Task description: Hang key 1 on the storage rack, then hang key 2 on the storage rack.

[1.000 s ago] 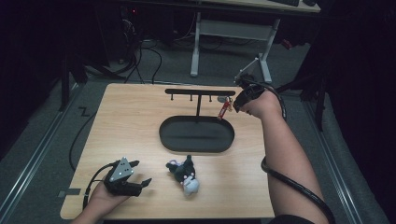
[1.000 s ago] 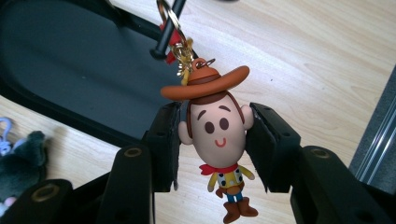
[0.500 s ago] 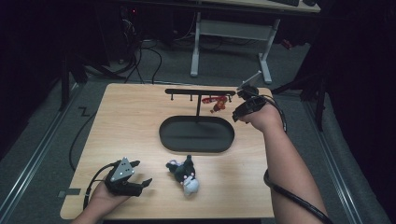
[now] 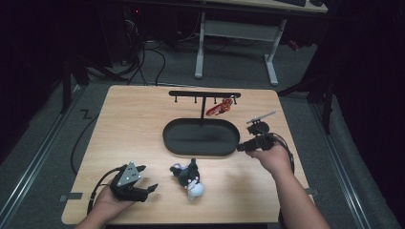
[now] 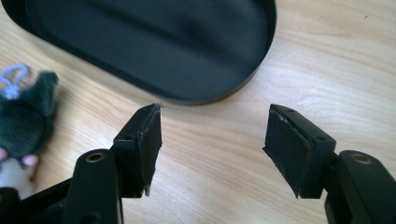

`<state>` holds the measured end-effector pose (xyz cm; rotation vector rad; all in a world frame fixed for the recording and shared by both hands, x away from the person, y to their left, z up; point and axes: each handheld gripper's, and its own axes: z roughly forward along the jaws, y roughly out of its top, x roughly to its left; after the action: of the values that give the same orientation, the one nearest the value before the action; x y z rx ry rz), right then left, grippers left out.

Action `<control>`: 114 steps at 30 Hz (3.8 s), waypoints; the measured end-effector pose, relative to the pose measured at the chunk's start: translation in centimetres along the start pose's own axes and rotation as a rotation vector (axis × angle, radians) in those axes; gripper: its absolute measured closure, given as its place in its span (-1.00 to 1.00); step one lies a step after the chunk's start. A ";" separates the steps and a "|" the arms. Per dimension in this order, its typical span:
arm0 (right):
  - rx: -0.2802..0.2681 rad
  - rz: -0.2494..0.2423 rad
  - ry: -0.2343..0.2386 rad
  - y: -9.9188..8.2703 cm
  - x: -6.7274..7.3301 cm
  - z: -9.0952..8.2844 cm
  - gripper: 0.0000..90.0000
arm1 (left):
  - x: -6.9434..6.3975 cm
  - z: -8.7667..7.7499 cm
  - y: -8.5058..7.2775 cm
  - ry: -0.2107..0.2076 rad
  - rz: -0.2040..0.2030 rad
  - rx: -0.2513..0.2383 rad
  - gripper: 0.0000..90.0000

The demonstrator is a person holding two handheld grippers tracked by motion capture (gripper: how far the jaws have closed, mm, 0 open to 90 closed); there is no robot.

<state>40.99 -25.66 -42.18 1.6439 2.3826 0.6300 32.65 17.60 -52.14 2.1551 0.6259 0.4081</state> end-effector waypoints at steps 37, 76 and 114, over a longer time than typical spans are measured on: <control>-0.407 0.014 0.132 -14.6 2.8 3.5 -0.04 | -4.3 3.1 3.3 0.072 -0.105 0.028 0.08; -0.426 0.058 0.065 -15.7 0.2 2.2 -0.06 | -13.3 12.4 10.6 -0.096 0.035 0.068 0.81; -0.072 0.054 -0.082 -12.8 0.8 0.9 -0.21 | 1.7 -1.8 -0.1 0.082 -0.139 -0.034 -0.09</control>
<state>30.22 -28.55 -48.52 1.6753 2.2389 0.6374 33.10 19.74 -50.99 2.0560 0.8046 0.4301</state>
